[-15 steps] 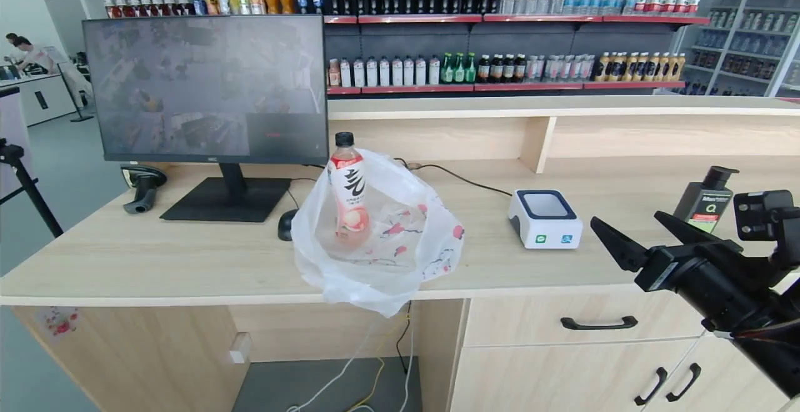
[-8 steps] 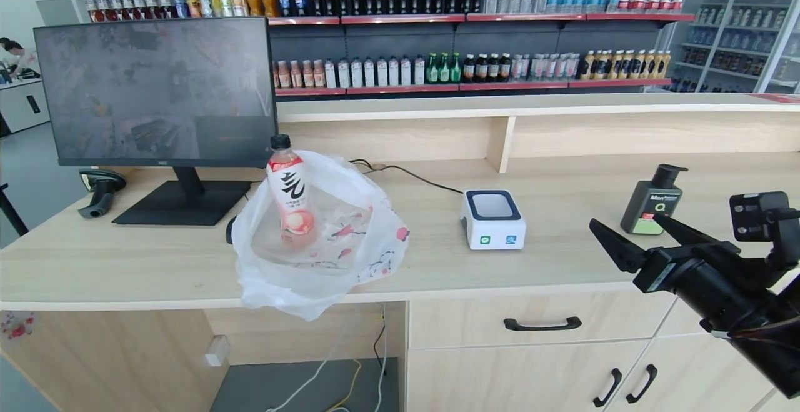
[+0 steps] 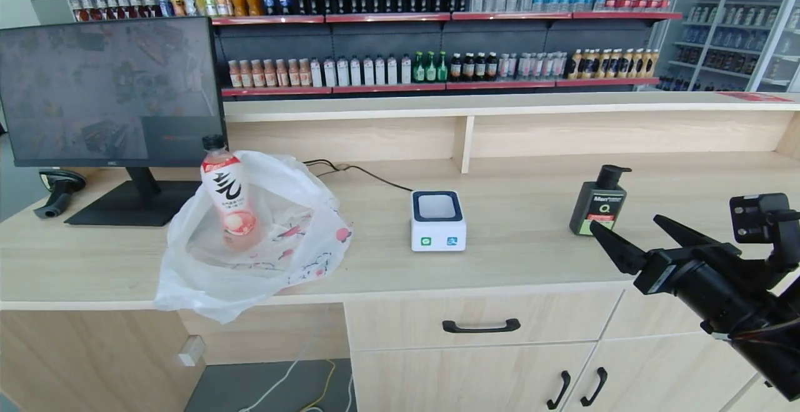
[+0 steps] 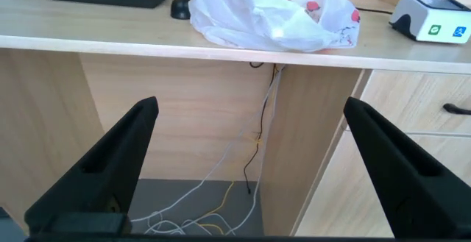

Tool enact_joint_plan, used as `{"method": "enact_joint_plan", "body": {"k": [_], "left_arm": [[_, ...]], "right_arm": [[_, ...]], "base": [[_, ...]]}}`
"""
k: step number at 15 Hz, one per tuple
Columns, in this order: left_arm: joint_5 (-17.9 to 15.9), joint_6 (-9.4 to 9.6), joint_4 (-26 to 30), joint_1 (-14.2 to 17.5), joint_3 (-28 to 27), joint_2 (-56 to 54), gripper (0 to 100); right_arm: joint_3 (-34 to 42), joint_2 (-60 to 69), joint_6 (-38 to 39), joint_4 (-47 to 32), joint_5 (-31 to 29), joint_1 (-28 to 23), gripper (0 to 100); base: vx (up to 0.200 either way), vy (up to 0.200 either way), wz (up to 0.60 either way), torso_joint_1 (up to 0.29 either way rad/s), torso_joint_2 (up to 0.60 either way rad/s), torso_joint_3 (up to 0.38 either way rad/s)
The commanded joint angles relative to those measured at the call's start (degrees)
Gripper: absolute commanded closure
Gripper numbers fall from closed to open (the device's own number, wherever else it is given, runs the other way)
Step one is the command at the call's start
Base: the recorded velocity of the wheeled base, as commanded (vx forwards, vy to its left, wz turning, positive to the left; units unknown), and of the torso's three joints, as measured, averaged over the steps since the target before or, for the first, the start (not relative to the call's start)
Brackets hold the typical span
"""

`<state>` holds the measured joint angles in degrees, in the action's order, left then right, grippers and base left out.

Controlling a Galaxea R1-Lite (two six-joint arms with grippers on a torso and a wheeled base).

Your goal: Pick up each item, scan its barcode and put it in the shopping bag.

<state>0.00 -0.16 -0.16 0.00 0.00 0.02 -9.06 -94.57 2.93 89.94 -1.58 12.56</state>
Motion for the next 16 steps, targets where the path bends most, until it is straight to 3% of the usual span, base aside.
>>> {"method": "enact_joint_plan", "body": {"k": [1,5,7,13,16], "left_arm": [[0.0,-0.02,-0.02,0.0,0.0,-0.02,0],[0.0,-0.02,0.07,0.0,0.0,-0.02,0],[0.0,-0.19,-0.02,0.0,0.0,-0.02,0],[0.0,-0.11,-0.02,0.0,0.0,-0.02,0],[0.0,-0.11,-0.11,0.0,0.0,-0.02,0]], "right_arm": [[0.09,-0.08,-0.03,0.06,0.0,0.01,0],[0.62,-0.35,0.06,0.06,0.0,0.01,0],[0.62,-0.61,-0.03,0.06,0.0,0.1,0],[1.94,-0.61,0.06,0.06,0.0,0.1,0],[1.94,-0.96,-0.03,0.06,0.0,0.1,0]], "base": [[0.0,-0.2,0.0,-0.002,0.0,0.002],[0.0,-0.2,0.0,0.004,0.0,0.004],[0.2,-0.2,0.0,0.005,0.0,0.002],[0.2,0.0,0.0,0.002,0.0,0.003],[0.0,0.0,0.0,0.0,0.0,0.0]]}}
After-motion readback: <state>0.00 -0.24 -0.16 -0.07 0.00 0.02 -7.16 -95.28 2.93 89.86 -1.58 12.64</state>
